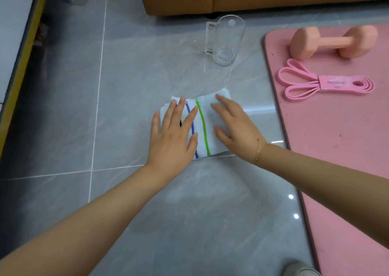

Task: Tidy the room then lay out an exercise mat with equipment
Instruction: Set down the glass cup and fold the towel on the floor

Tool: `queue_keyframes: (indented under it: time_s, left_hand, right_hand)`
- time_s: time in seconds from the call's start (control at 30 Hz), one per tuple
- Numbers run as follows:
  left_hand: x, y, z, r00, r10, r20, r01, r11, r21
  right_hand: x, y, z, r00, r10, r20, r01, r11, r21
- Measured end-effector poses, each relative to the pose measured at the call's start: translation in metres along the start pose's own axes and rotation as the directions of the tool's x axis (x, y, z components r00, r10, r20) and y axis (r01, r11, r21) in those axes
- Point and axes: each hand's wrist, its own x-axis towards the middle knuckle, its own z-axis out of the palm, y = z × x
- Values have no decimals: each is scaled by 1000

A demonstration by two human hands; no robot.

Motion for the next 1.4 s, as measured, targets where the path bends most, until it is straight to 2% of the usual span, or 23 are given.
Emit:
queue_keyframes:
  time_s: [0.07,0.1,0.2,0.33,0.47,0.63,0.7,0.77,0.8,0.87,0.9,0.97,1.03,1.17,1.4]
  left_hand:
    - [-1,-4,23,980,-104,173,102,995,17]
    - [-1,-8,34,972,-124,199,125,992,10]
    - [4,-20,49,987,-43,154,57,995,-87]
    - [35,-14,55,993,14,116,-1,994,-106]
    - [64,18,62,993,4,118,10,993,-117]
    - [82,39,69,992,18,127,7,981,-194]
    - [88,43,65,990,-3,139,24,988,-151]
    - [90,50,57,991,-51,123,59,996,-65]
    - [91,54,52,994,-70,87,73,997,-39]
    - [94,62,47,1000,-29,-10,29,999,-33]
    - [97,65,47,999,28,-43,-29,999,-42]
    - [104,67,56,992,124,-14,-125,991,-38]
    - [109,64,68,988,144,46,-144,989,-19]
    - [110,60,79,988,148,36,-148,989,3]
    - [108,58,77,989,150,-5,-150,989,-15]
  right_hand:
    - [2,-4,12,983,-101,153,132,970,-206]
    - [4,-4,16,973,-73,219,127,961,-244]
    - [12,2,24,953,91,288,-33,979,-201]
    - [14,27,25,970,127,209,-89,979,-184]
    - [16,65,10,979,162,121,-145,980,-138]
    - [16,95,-3,981,172,91,-166,984,-64]
    - [10,97,-10,972,221,-83,-228,970,-84]
    - [-1,101,-25,895,332,-299,-376,921,-100]
    - [-7,105,-35,850,437,-295,-482,870,-102]
    - [-18,118,-52,731,679,-67,-666,688,-289]
    - [-22,123,-60,664,747,31,-676,617,-402]
    - [-19,130,-66,614,781,113,-649,580,-492]
    - [-6,128,-64,614,770,173,-613,603,-510]
    - [15,118,-65,626,730,276,-533,658,-533]
    - [-8,112,-68,696,672,254,-571,731,-373]
